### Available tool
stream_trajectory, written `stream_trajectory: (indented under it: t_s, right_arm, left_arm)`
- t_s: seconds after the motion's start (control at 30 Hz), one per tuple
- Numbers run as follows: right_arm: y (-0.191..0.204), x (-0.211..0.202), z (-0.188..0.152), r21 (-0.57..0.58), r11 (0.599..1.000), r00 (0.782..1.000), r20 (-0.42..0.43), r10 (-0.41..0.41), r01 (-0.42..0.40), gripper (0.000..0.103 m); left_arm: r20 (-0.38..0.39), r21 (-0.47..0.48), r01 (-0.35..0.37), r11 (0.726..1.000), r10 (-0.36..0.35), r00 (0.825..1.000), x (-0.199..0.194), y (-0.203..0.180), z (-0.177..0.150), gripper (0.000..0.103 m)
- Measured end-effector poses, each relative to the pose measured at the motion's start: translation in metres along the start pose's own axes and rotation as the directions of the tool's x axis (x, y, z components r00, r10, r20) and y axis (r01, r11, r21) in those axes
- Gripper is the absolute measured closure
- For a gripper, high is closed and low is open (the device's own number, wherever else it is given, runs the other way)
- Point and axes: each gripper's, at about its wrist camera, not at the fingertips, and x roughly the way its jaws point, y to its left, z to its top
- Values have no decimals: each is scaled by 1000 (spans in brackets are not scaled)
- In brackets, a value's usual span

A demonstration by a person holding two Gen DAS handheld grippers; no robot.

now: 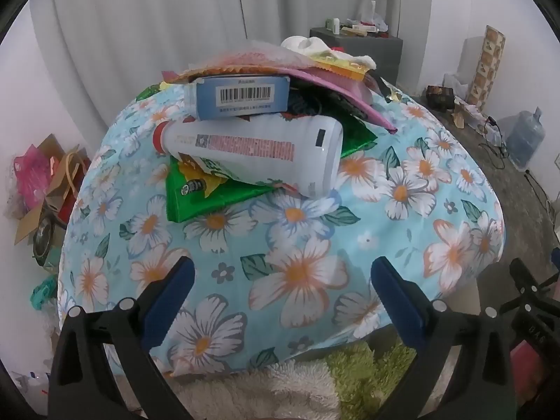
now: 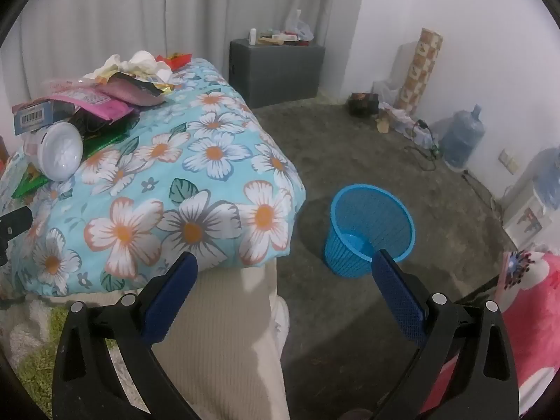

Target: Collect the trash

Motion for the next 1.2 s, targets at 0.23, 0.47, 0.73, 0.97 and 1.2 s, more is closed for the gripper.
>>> stream_trajectory:
  t_s: [0.23,0.47,0.73,0.97,1.2]
  right_arm:
    - [0,0,0,-3,1000,1000,2,-6,6,8]
    - [1,1,0,-6,1000,1000,3,-5,5,8]
    - [0,0,0,-3,1000,1000,5,-5,5,8]
    - [0,0,0,-3,1000,1000,6,-4,4,8]
    - [0,0,0,-6,1000,1000,6,-4,4,8]
  left_arm:
    - [-6,3,0,1000,0,1000,0,0,0,4]
    - [-3,4,1,1000,-1,1000,-1,-1,-6,4]
    - [-10,6,2,1000,-2,1000,-1,-1,-4,4]
    - [-10,4,1,1000,-1,1000,-1,-2,-4,4]
    - [-12,4,3,1000,-3,1000,1,-2,-4,4]
